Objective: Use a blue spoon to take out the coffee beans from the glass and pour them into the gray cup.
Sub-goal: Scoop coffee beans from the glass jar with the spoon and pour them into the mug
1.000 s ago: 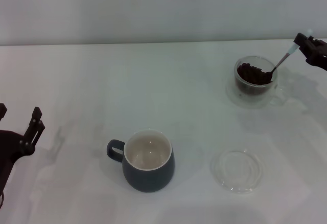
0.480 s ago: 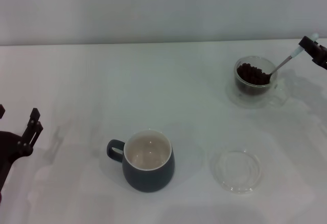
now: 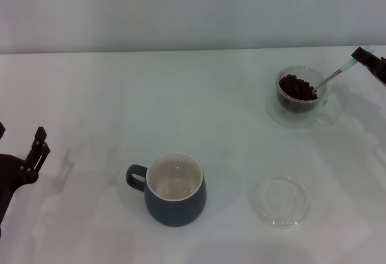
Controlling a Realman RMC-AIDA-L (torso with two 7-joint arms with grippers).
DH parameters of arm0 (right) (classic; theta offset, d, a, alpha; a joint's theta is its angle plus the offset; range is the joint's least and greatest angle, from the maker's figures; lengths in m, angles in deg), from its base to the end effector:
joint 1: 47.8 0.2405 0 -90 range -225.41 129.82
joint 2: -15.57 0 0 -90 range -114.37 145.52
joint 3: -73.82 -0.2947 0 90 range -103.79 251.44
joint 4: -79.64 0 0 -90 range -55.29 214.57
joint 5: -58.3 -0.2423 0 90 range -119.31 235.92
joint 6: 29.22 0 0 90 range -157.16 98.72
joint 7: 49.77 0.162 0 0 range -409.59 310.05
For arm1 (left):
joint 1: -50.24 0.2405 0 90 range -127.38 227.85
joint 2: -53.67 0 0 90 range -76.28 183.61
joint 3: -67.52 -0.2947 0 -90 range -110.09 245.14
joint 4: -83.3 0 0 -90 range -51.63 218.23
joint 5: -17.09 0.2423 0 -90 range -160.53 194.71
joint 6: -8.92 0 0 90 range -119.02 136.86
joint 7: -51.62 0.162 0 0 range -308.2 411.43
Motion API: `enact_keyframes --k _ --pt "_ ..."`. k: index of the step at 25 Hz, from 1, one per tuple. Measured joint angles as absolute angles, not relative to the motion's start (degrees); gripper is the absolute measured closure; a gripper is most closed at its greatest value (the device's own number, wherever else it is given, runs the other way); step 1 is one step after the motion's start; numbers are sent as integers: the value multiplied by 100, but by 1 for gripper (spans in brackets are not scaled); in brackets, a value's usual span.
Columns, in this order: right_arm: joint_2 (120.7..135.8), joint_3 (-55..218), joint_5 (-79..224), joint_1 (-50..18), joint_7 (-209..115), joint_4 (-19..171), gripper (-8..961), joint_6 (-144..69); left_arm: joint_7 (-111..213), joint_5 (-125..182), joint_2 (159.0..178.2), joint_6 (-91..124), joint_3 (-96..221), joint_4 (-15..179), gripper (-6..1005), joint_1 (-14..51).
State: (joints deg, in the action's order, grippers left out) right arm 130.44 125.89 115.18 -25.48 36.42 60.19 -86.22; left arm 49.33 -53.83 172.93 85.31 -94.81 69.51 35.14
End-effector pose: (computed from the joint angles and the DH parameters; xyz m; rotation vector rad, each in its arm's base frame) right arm 0.4158 0.3998 0.0149 -1.5491 1.3526 1.1062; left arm -0.3899 0.2888 -0.0884 -1.6750 -0.5234 -0.6881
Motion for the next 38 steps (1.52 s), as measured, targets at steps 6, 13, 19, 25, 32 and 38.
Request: enact_keyframes --k 6,13,19,25,32,38 --pt "13045 12585 11465 -2547 4047 6029 809 -8502 4941 -5359 17293 8553 -9484 6951 229 3521" --pt "13045 12585 11058 -2528 4232 6159 809 -8474 4973 -5353 17293 8565 -9481 6951 229 3518" --pt "13044 12579 10864 -2500 4401 6256 808 -8452 4969 -5362 17294 8583 -9480 7069 227 3443" --pt "13040 12576 10640 -2477 4466 6362 808 -8470 4969 -5374 17294 8584 -9482 7082 227 3395" --pt "13007 12576 10618 -2538 4792 6414 808 -8580 4975 -5379 17293 8584 -9468 7092 227 3380" --pt "12880 12578 10621 -2556 5128 6627 808 -8859 4981 -5384 17294 8583 -9463 7137 227 3380"
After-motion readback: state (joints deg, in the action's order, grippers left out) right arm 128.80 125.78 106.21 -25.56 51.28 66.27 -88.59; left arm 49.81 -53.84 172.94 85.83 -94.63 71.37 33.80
